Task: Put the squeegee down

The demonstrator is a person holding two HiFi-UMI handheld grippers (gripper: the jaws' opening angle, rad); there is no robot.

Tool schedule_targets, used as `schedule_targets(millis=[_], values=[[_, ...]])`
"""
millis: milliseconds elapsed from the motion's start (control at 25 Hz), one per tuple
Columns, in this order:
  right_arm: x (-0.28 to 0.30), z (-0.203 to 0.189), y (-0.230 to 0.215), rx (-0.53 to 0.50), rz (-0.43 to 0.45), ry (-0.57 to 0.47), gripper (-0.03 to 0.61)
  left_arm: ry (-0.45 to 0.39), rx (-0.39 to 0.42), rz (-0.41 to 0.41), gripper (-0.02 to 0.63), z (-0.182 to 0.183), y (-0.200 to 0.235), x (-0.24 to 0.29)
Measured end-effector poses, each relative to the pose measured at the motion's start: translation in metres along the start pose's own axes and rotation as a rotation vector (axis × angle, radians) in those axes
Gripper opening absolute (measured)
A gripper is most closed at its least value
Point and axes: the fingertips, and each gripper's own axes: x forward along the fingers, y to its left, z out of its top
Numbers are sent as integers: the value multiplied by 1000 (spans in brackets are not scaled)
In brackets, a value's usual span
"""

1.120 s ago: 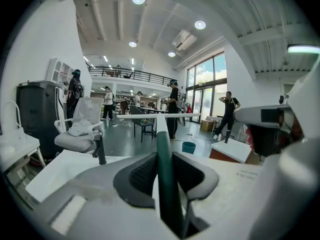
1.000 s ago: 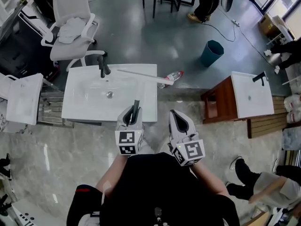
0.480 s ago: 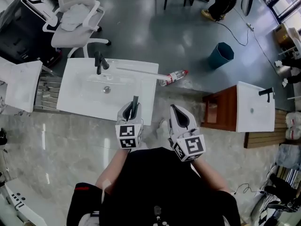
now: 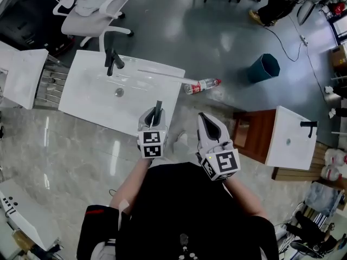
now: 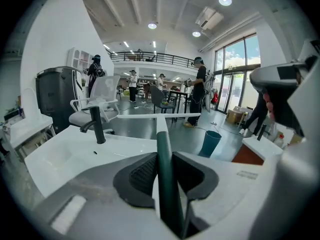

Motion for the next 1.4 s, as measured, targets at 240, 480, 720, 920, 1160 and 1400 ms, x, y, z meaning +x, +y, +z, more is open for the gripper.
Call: schedule_targets(millis=[240, 480, 720, 920, 1160, 1400], values=[[14, -12, -21, -6, 48, 55, 2, 42, -27, 60, 105, -15, 5, 36], [19, -23, -41, -3, 69, 103, 2, 96, -43, 108, 106, -37, 11, 68], [17, -32, -58, 14, 66, 138, 2, 148, -59, 136, 106, -60, 10, 92], [14, -39, -67, 20, 58, 153, 2, 167, -46, 131, 106, -73, 7, 113], [10, -44, -74, 29, 47, 160, 2, 207, -40, 132, 106, -86, 7, 129], [3, -46, -76, 28, 25, 162, 2, 204, -42, 139, 106, -94, 6, 133]])
